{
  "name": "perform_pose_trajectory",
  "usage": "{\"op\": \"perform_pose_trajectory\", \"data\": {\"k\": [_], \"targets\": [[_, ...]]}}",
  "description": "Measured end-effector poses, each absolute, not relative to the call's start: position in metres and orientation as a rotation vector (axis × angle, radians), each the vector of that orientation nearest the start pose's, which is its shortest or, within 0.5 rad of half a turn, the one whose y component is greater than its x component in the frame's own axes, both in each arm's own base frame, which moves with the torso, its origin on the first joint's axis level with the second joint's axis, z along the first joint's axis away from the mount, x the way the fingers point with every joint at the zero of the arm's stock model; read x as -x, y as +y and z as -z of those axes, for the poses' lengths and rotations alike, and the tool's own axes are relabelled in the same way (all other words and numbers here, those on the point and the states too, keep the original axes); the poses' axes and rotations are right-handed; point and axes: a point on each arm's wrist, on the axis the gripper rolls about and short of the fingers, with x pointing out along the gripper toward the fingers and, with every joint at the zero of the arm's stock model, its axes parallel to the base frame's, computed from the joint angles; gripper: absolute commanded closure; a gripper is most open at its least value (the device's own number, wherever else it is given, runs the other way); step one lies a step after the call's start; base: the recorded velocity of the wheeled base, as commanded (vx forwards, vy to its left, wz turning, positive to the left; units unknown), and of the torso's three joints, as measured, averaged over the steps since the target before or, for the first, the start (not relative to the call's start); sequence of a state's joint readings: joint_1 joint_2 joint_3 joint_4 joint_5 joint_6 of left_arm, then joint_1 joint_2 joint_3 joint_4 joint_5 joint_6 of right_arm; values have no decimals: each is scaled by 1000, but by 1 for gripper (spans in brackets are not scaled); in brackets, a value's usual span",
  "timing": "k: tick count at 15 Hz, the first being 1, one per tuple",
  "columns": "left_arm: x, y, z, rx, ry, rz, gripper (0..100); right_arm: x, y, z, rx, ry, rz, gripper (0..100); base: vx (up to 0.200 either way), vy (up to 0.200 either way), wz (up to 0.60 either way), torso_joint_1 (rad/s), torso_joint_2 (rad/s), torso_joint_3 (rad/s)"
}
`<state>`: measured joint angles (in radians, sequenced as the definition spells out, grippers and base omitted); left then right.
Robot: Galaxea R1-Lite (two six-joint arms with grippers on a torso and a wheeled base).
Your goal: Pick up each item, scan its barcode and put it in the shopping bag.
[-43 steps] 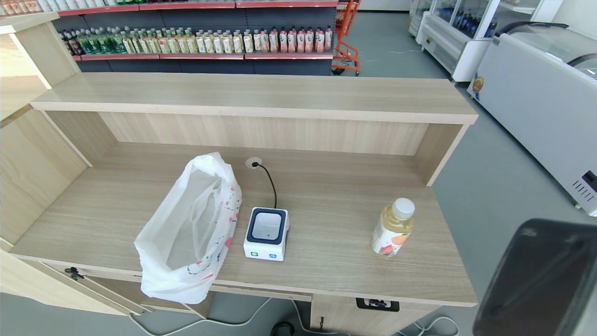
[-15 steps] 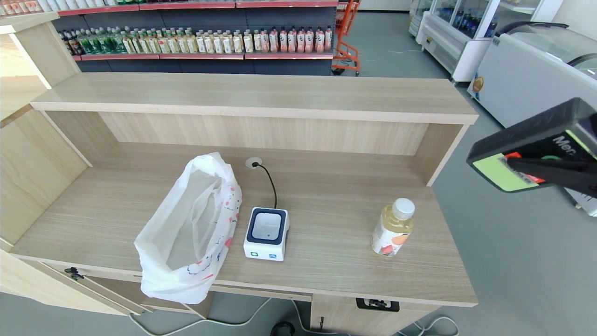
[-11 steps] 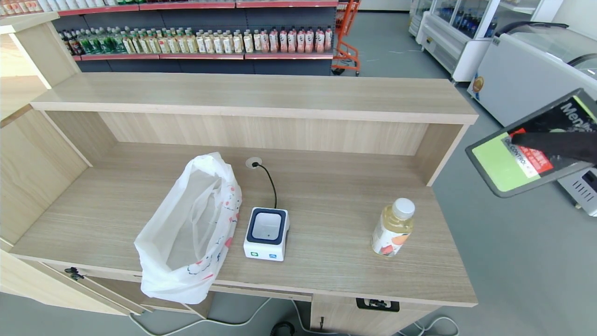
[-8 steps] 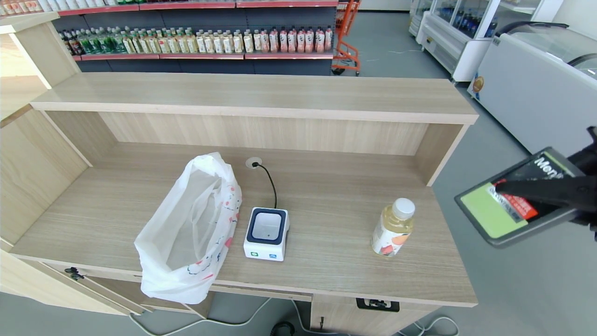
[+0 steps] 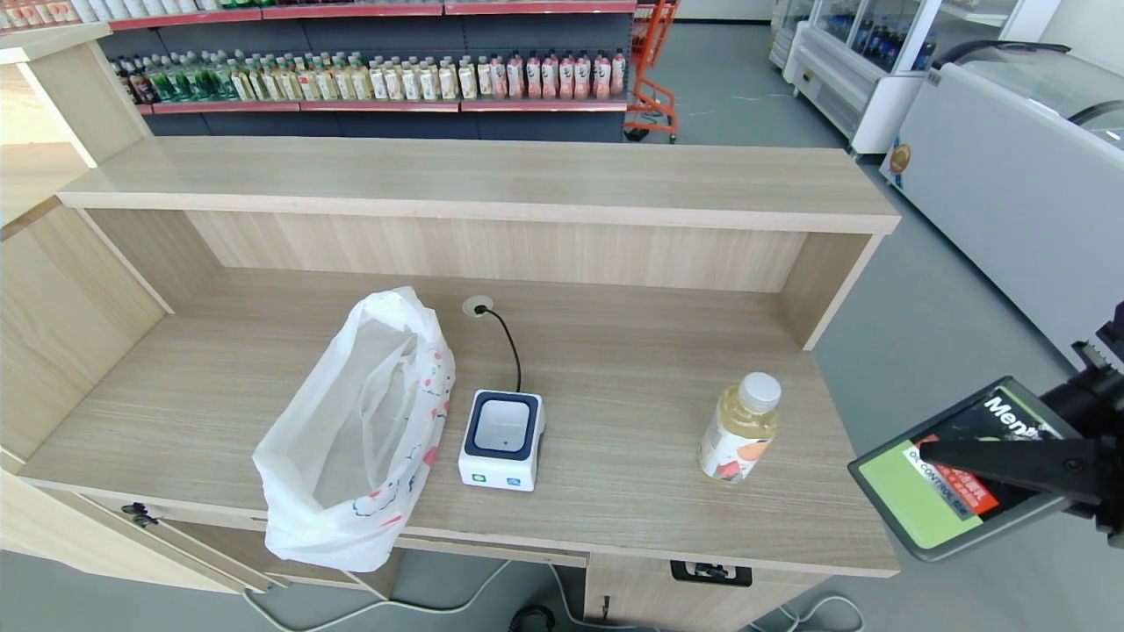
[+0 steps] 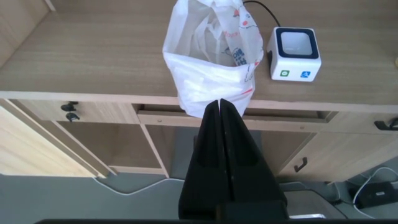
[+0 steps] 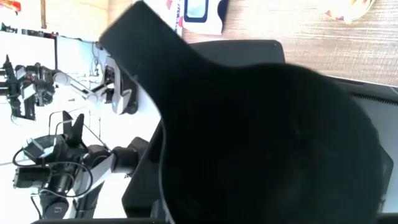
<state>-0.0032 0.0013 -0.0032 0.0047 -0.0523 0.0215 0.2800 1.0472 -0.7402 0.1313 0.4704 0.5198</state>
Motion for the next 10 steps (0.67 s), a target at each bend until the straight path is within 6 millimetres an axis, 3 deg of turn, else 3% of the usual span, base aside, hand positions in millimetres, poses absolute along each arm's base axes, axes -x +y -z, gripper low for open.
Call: {"op": "perform_pose_trajectory", "data": {"k": [1,10], "targets": [[23,-1,-76,-20,2,55,100,-121,46,-237,-528,628,-612,100,0,0,0,0,0,0],[23,-1,-76,-21,2,55,100,-124,50,-243,-521,614,-638,100,0,200,0,0,2,3]]}}
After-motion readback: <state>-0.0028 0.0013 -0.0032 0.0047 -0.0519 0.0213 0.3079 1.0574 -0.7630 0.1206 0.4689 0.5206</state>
